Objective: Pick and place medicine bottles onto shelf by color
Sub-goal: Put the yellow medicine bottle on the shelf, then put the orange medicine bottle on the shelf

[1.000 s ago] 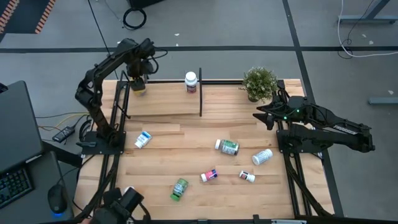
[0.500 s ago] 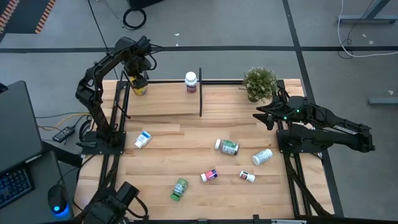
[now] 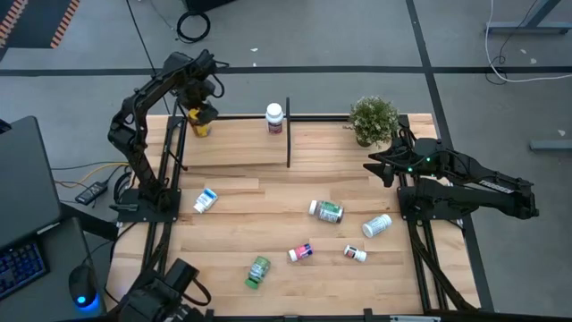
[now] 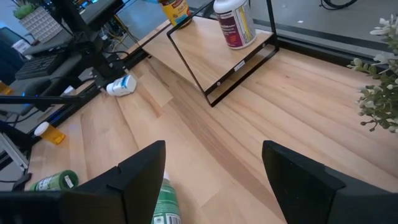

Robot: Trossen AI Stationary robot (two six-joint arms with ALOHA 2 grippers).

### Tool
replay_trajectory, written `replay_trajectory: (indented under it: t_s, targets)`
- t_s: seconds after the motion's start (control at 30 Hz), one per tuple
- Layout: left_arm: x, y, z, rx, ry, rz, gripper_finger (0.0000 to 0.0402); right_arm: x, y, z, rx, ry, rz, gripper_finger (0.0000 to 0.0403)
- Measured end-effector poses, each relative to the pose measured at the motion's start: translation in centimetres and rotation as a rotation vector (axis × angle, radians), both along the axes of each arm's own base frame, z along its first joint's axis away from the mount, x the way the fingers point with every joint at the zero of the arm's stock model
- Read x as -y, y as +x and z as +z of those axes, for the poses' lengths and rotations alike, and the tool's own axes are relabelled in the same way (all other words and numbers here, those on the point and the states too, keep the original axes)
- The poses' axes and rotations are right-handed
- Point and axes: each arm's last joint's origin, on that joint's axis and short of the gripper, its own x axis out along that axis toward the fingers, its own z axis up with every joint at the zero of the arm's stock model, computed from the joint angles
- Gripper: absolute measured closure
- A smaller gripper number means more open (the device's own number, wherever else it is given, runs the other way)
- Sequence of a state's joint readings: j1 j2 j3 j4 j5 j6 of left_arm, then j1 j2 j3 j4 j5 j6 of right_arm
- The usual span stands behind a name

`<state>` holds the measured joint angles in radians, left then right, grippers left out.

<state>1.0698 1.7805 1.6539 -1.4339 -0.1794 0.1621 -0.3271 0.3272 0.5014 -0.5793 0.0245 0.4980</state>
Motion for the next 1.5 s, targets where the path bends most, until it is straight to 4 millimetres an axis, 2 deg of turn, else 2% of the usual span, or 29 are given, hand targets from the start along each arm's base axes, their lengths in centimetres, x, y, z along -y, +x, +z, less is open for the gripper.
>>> replay_trajectory:
  t_s: [0.3, 0.53, 0.87, 0.97, 1.17, 1.3, 1.5]
  targets:
    - [-0.2, -0.8, 0.0, 0.001, 0.001, 0.153, 0.0102, -0.1, 0.0, 0.0, 0.003, 0.007, 0.024, 0.0129]
    - [-0.1, -1.0, 0.2, -0.012, 0.007, 0.145, 0.0103, -0.1, 0.0, 0.0, 0.006, 0.016, 0.041, 0.0129]
    - [1.2, -1.0, 1.9, -0.023, 0.064, 0.114, 0.01, -0.1, 0.0, 0.0, 0.006, 0.014, 0.042, 0.0129]
    - [1.4, -0.4, 2.7, -0.005, 0.091, 0.089, 0.0099, -0.1, 0.1, 0.0, 0.006, 0.014, 0.042, 0.0129]
    - [2.5, 1.5, 5.7, 0.048, 0.165, 0.015, 0.0099, -0.2, 0.1, 0.0, 0.01, 0.028, 0.056, 0.0129]
    - [4.6, 3.3, 7.0, 0.078, 0.125, -0.069, 0.0099, -0.2, 0.1, 0.0, 0.012, 0.032, 0.062, 0.0129]
    - [9.0, 7.6, 7.4, 0.16, 0.097, -0.185, 0.0099, -0.2, 0.0, -0.1, 0.001, 0.029, 0.066, 0.0129]
